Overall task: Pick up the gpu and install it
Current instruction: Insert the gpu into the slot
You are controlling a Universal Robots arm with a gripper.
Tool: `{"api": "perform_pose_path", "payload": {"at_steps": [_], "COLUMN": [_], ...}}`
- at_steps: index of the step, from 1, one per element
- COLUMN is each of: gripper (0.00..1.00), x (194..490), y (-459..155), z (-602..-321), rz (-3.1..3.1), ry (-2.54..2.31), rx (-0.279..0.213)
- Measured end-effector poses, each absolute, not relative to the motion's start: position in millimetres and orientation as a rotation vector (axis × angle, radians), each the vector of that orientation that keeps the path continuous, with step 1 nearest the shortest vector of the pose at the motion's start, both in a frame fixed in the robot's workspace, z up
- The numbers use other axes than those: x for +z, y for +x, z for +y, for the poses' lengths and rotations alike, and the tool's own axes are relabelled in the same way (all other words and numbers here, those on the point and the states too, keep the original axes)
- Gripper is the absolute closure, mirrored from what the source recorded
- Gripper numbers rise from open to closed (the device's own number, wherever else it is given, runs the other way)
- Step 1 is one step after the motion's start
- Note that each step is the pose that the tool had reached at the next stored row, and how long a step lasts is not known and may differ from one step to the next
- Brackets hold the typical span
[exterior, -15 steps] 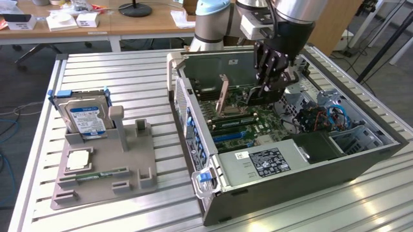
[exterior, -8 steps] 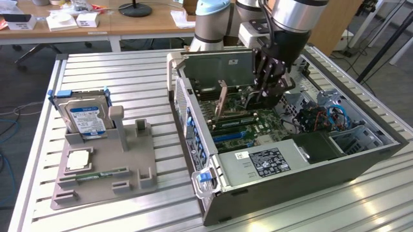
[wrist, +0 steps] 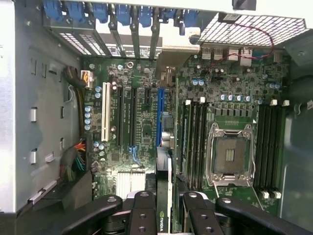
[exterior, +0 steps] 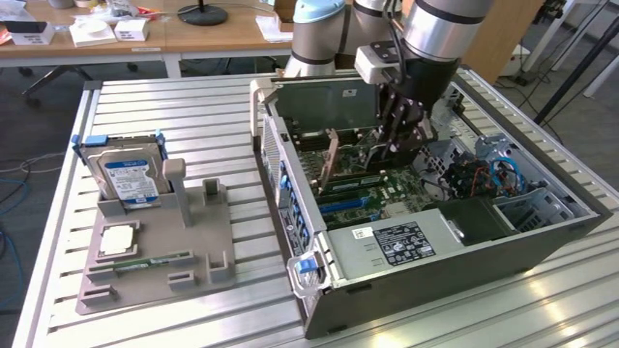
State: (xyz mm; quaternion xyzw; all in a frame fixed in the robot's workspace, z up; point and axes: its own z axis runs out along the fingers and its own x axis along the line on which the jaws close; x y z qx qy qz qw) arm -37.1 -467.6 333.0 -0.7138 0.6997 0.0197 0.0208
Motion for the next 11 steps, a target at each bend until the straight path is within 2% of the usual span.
{"api": "perform_pose_path", "payload": {"at_steps": [11], "gripper": [0.74], "x": [314], "y": [-37], "z": [-468], "rz": [2.170], "ry": [-2.213], "rx": [0.061]}}
